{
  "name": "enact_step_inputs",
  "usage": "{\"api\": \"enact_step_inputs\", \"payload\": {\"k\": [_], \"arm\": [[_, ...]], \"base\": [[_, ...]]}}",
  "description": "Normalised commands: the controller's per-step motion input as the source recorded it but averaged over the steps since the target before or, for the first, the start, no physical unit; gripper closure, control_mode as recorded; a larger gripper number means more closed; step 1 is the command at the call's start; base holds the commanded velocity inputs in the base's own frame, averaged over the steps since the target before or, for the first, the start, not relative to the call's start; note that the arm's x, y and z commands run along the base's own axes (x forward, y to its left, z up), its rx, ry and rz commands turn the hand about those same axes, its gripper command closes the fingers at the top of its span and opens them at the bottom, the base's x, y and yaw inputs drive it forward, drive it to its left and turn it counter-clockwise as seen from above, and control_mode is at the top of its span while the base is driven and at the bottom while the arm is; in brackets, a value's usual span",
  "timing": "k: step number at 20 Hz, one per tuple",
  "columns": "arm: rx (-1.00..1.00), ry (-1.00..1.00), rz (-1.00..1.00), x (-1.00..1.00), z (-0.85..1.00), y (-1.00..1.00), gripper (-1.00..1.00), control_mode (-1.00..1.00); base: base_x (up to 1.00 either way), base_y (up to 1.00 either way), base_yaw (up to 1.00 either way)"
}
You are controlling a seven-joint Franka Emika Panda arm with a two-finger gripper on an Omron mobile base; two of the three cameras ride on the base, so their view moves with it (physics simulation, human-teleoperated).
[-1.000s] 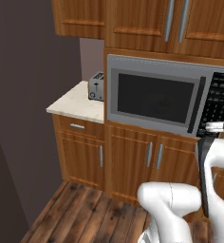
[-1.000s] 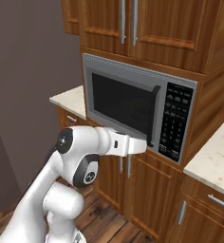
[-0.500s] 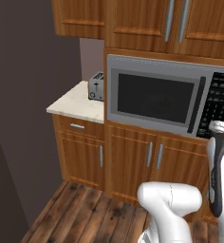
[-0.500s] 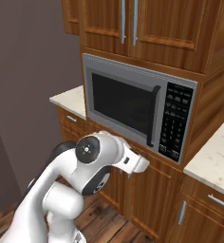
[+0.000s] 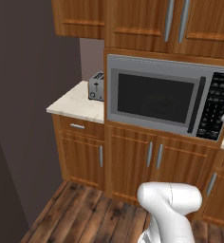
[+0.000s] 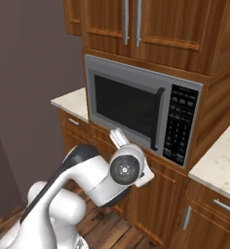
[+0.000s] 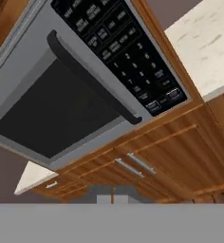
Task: Place the bowl containing the eggplant and broccoli in the microwave. Close the microwave door and press the start button to microwave the meal.
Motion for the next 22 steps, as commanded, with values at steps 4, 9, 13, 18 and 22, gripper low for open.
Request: {"api": "enact_step_inputs", "payload": {"k": [4, 9, 13, 18, 22], "arm": [[0.35, -0.09, 0.01, 0.00, -0.03, 0.00, 1.00, -1.00], [0.30, -0.02, 0.01, 0.00, -0.09, 0.06, 1.00, -1.00], [0.23, 0.00, 0.01, 0.00, -0.13, 0.08, 1.00, -1.00], [0.14, 0.00, 0.00, 0.04, -0.23, 0.01, 1.00, -1.00], [0.06, 0.00, 0.00, 0.23, -0.28, 0.00, 1.00, -1.00]], "base": [[0.00, 0.00, 0.00], [0.00, 0.00, 0.00], [0.00, 0.00, 0.00], [0.00, 0.00, 0.00], [0.00, 0.00, 0.00]]}}
